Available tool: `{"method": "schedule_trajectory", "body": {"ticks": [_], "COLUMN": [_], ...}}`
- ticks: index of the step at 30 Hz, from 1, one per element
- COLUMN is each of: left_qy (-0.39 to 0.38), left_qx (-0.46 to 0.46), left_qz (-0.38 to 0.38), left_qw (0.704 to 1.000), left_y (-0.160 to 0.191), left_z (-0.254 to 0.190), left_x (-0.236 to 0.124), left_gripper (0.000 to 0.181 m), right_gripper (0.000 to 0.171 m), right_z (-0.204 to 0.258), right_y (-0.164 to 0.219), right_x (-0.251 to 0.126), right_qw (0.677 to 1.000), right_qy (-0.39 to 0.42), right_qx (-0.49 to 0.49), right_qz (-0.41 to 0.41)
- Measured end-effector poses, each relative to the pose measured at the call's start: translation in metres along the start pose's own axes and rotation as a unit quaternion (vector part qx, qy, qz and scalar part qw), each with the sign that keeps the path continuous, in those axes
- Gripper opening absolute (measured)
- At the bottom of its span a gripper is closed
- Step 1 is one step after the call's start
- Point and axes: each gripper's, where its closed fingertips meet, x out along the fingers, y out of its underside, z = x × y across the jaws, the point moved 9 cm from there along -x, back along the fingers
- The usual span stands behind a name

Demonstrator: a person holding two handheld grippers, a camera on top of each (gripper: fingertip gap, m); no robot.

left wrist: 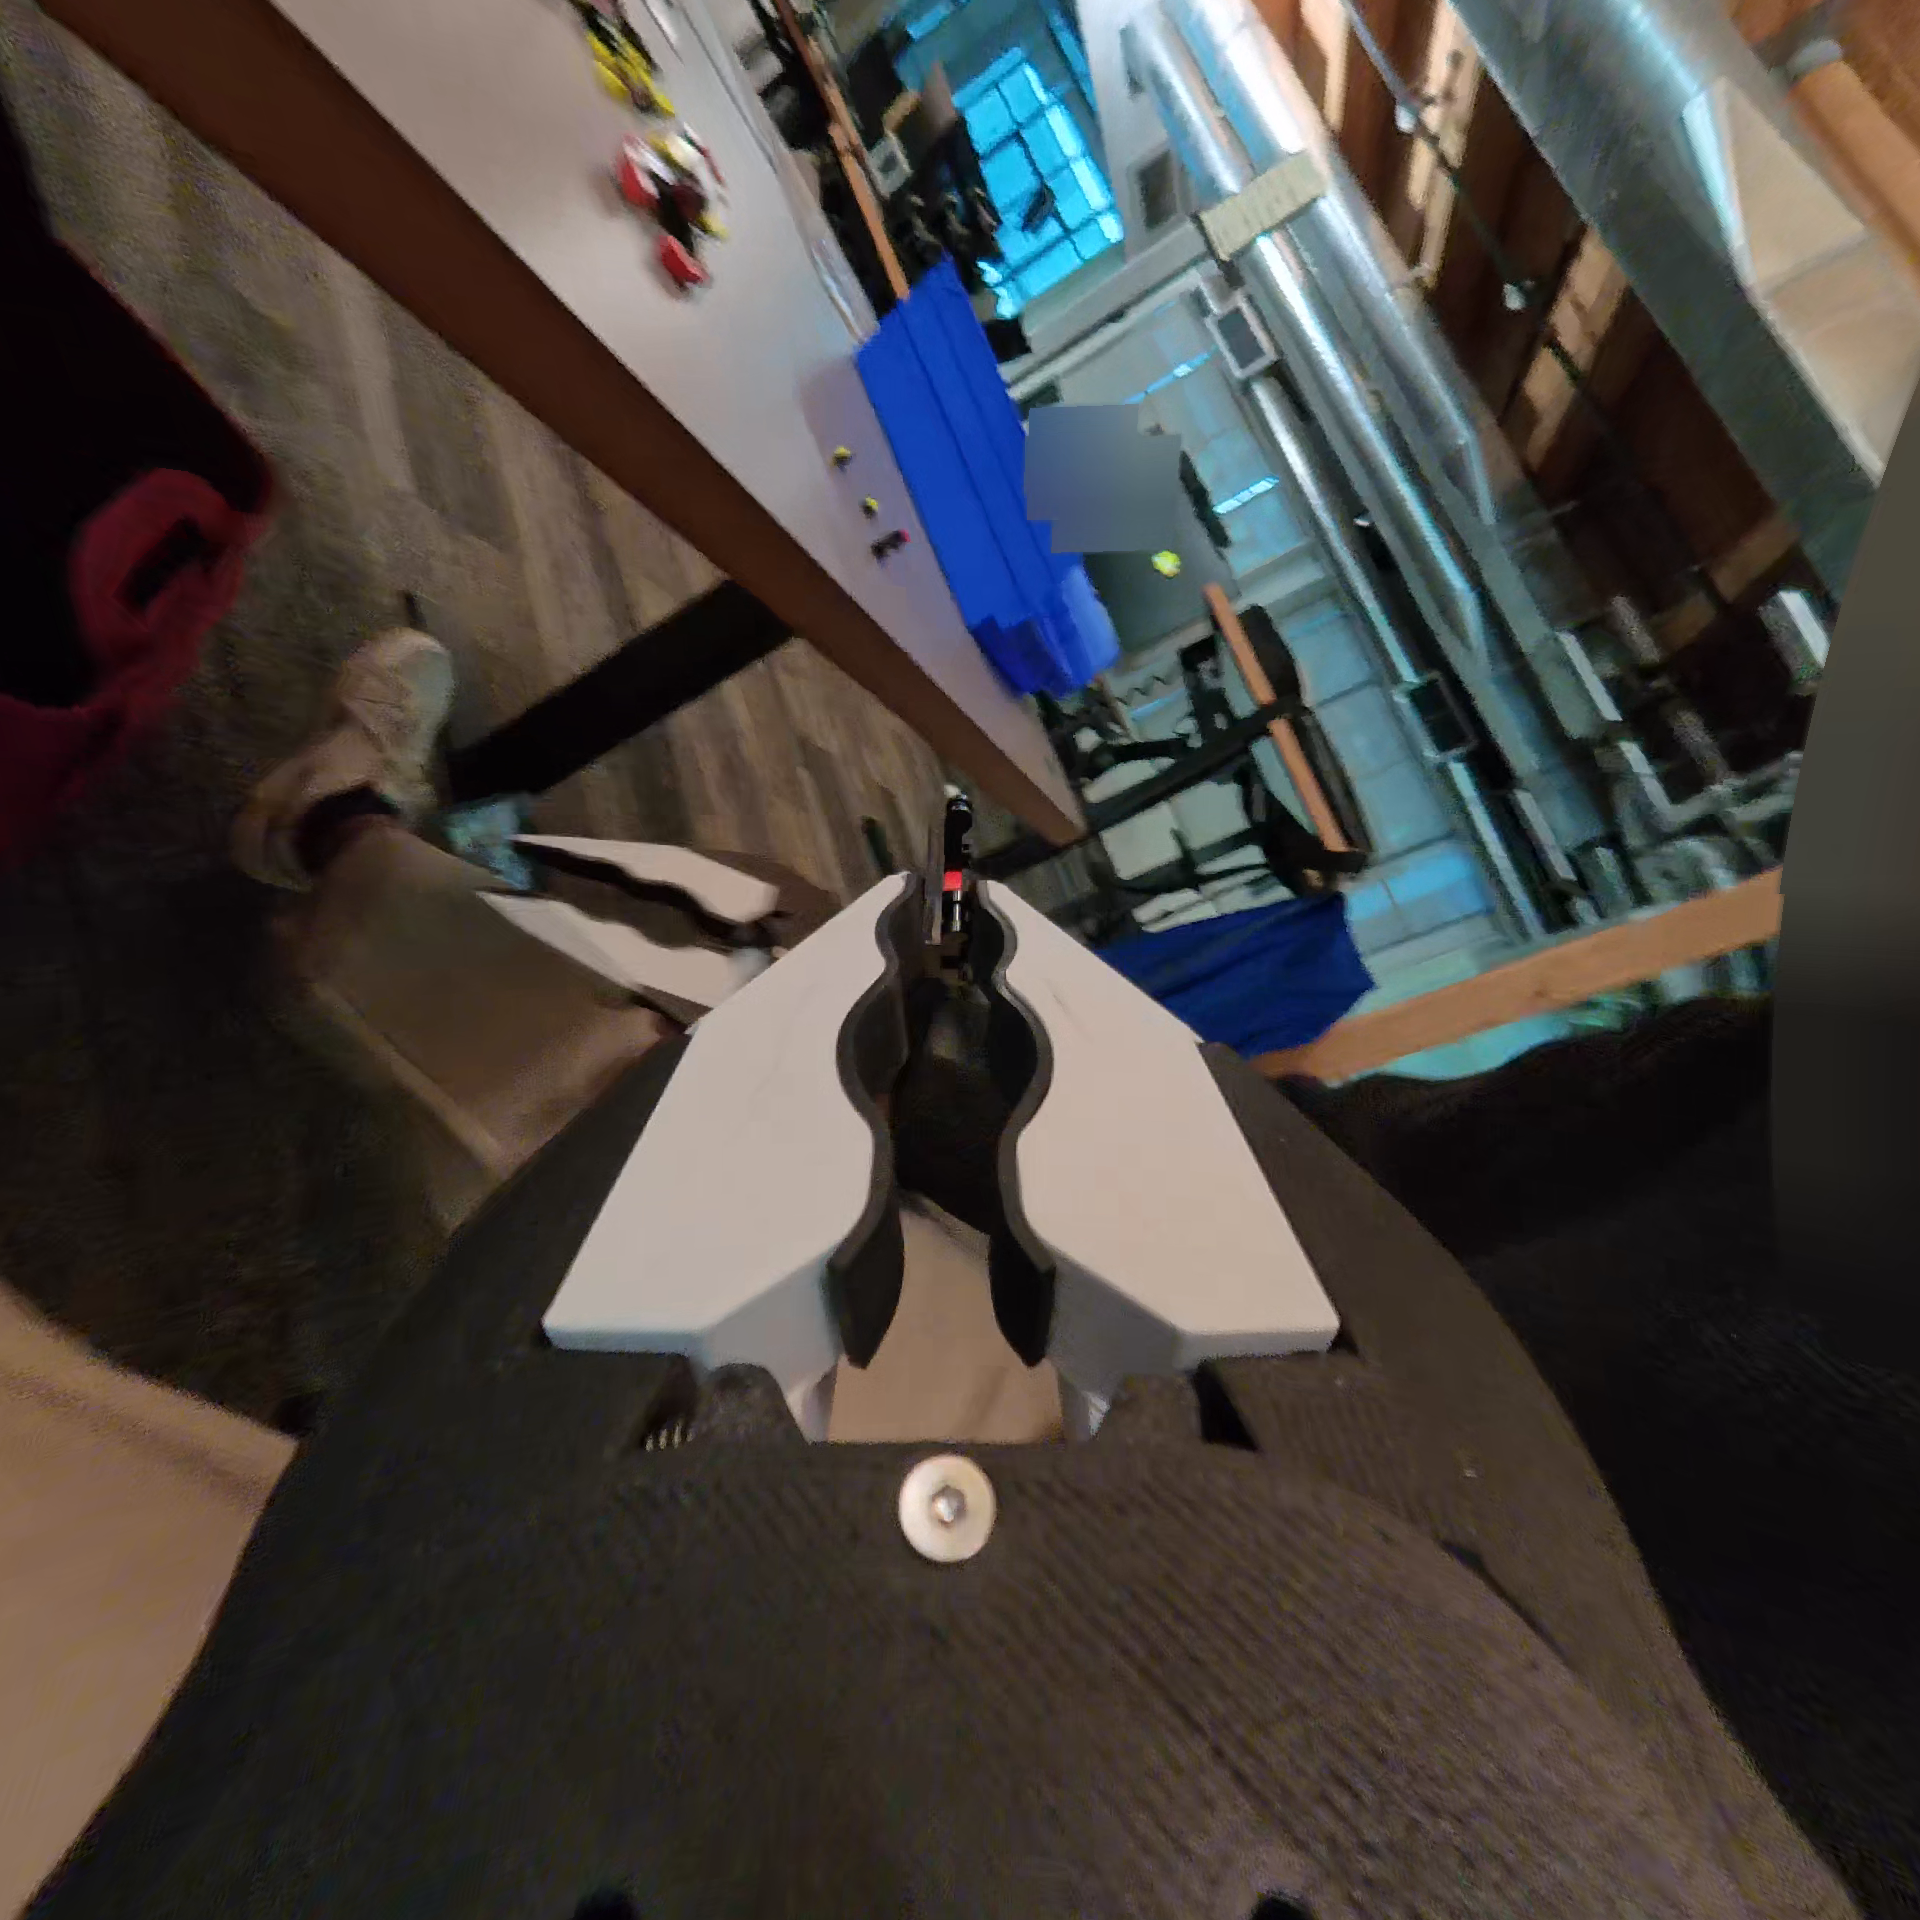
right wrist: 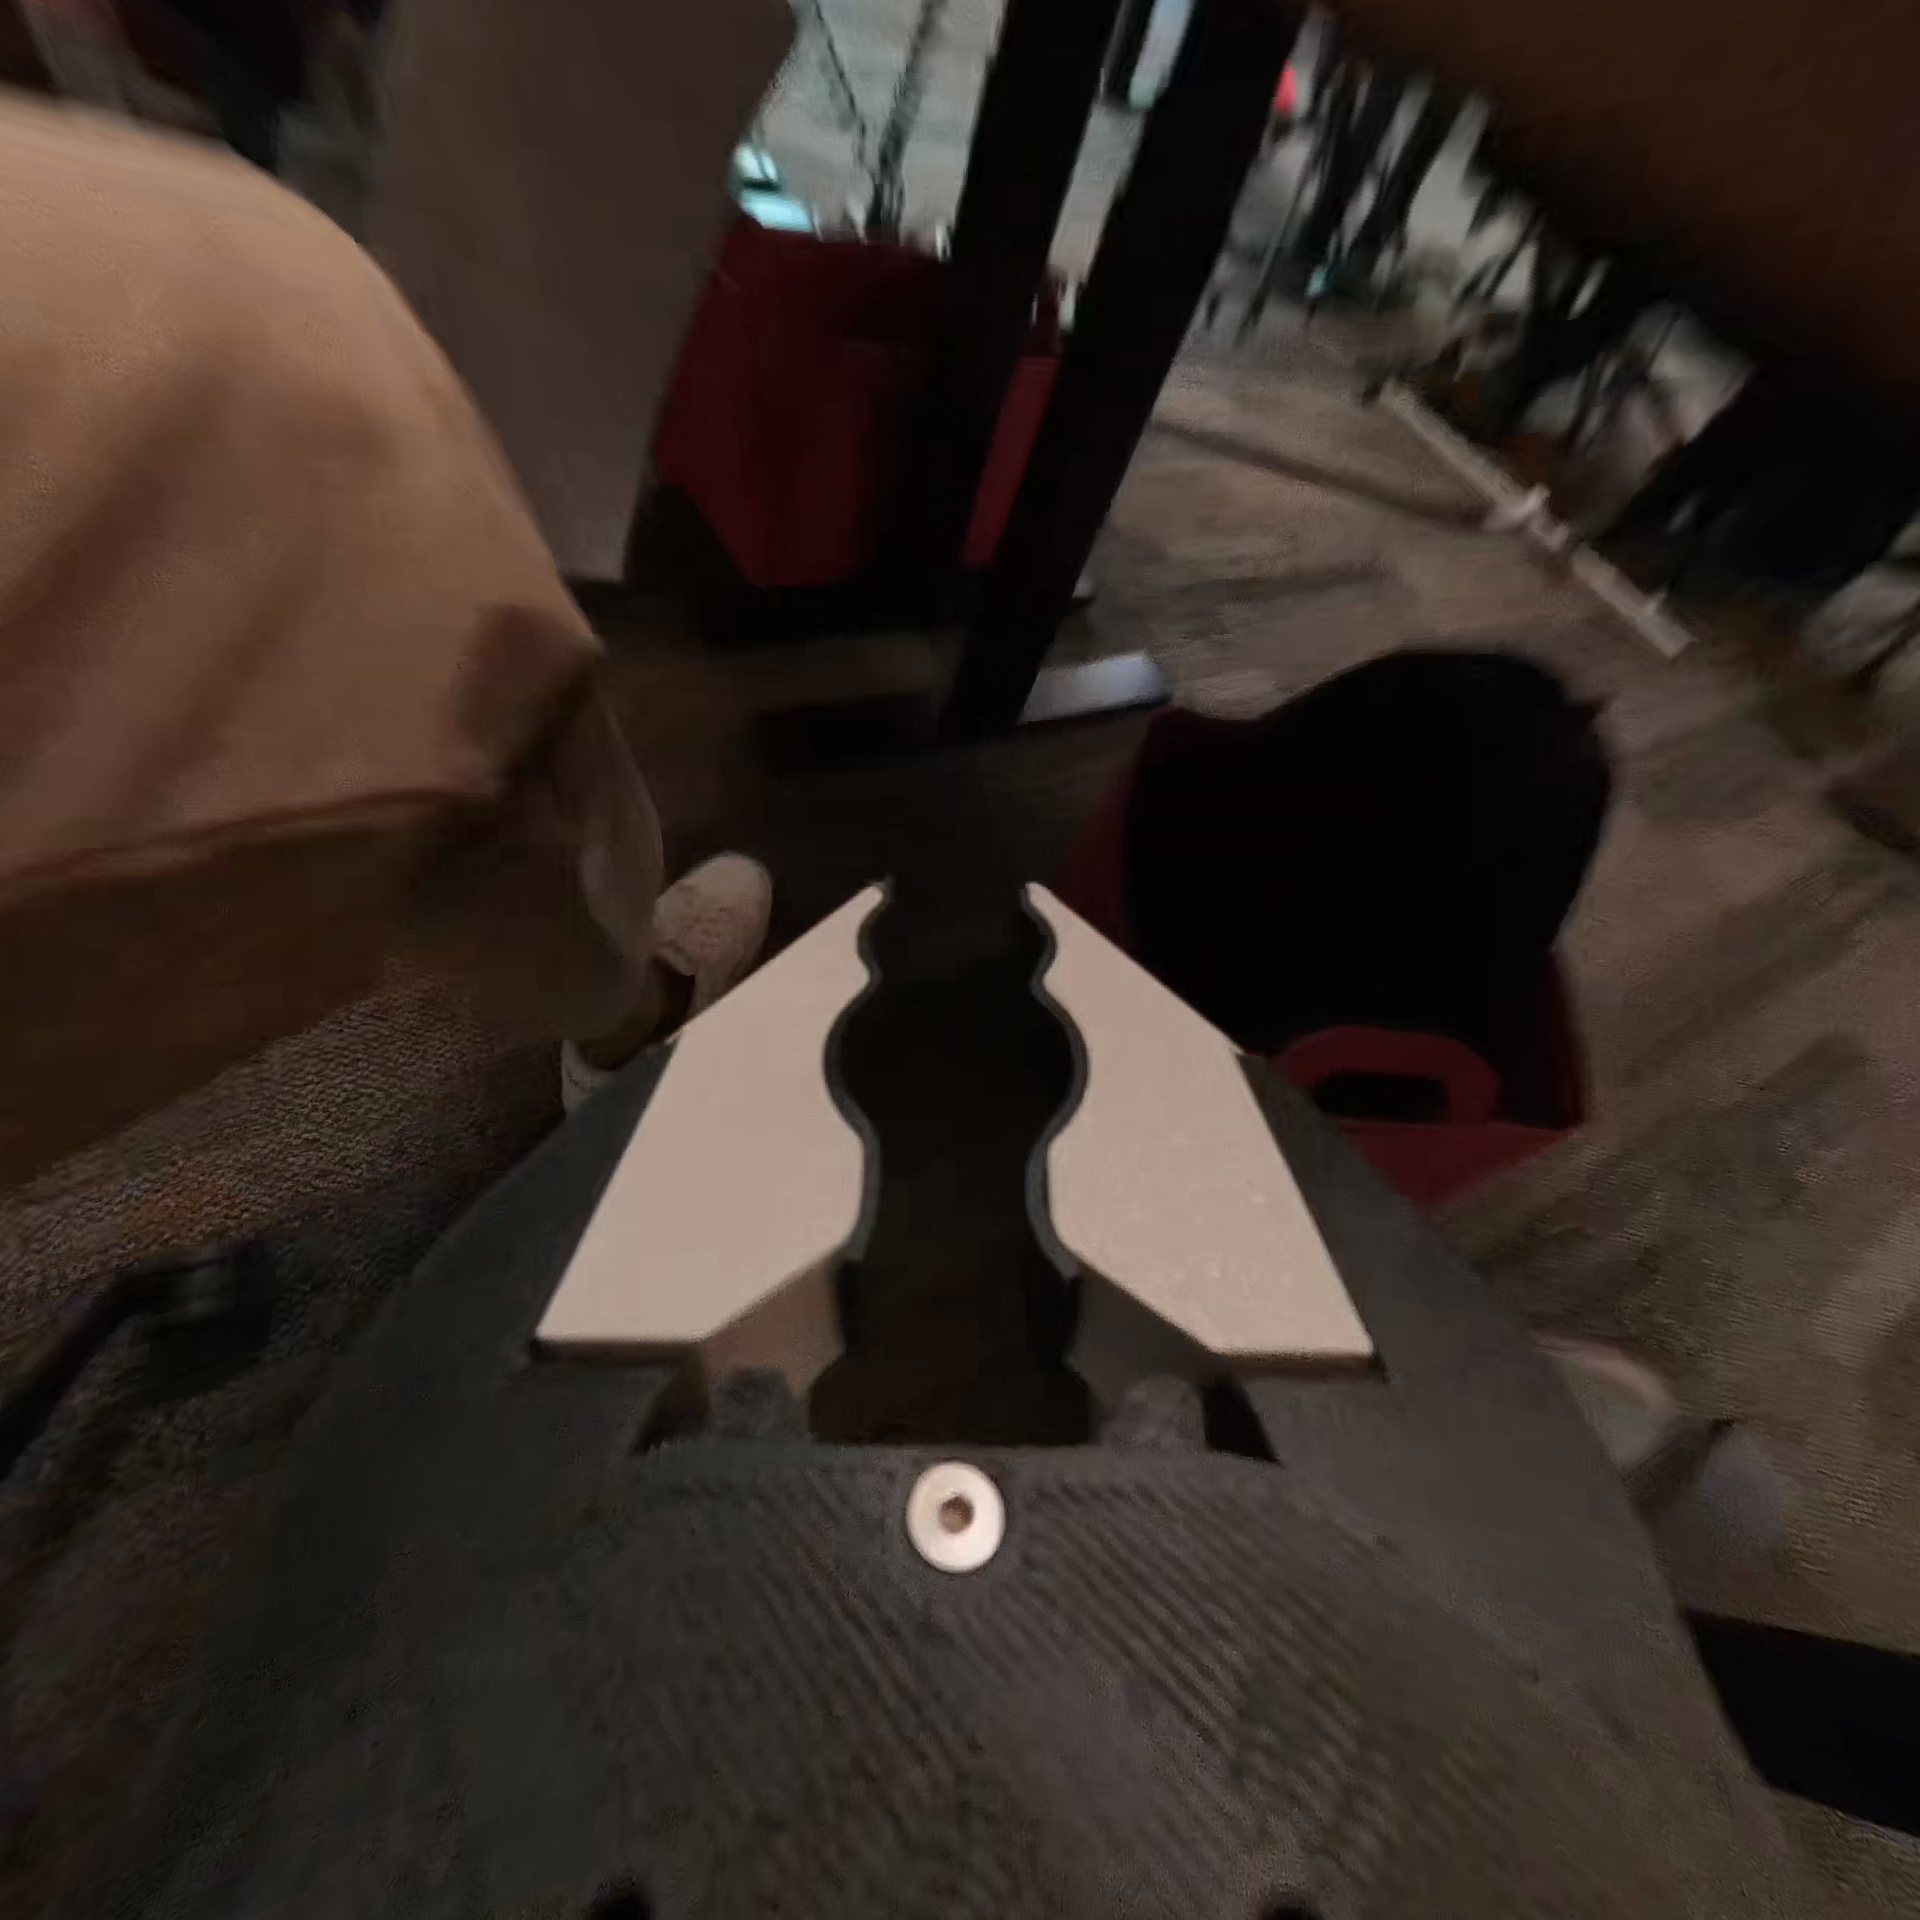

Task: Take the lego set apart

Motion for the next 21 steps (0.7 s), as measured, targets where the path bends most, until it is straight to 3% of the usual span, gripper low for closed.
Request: {"method": "schedule_trajectory", "body": {"ticks": [4, 6, 9, 12, 15, 17, 21], "left_qy": [-0.116, -0.185, -0.281, -0.304, -0.305, -0.307, -0.312], "left_qx": [0.065, 0.088, 0.074, 0.021, -0.012, -0.033, -0.044], "left_qz": [-0.022, -0.021, -0.046, -0.093, -0.086, -0.074, -0.141], "left_qw": [0.991, 0.979, 0.956, 0.948, 0.949, 0.948, 0.939], "left_y": [-0.006, -0.011, -0.019, -0.018, -0.005, 0.005, -0.004], "left_z": [0.026, 0.048, 0.081, 0.1, 0.118, 0.13, 0.137], "left_x": [-0.042, -0.068, -0.114, -0.145, -0.148, -0.147, -0.161], "left_gripper": [0.004, 0.005, 0.005, 0.005, 0.005, 0.005, 0.005], "right_gripper": [0.029, 0.025, 0.027, 0.03, 0.028, 0.027, 0.021], "right_z": [0.001, -0.003, -0.005, -0.008, -0.009, -0.009, -0.011], "right_y": [0.107, 0.166, 0.246, 0.301, 0.332, 0.35, 0.373], "right_x": [0.164, 0.222, 0.285, 0.323, 0.341, 0.347, 0.355], "right_qw": [0.989, 0.983, 0.965, 0.94, 0.923, 0.915, 0.908], "right_qy": [-0.026, 0.04, 0.069, 0.099, 0.123, 0.13, 0.126], "right_qx": [0.082, 0.059, 0.106, 0.2, 0.261, 0.285, 0.288], "right_qz": [0.118, 0.167, 0.231, 0.259, 0.253, 0.255, 0.278]}}
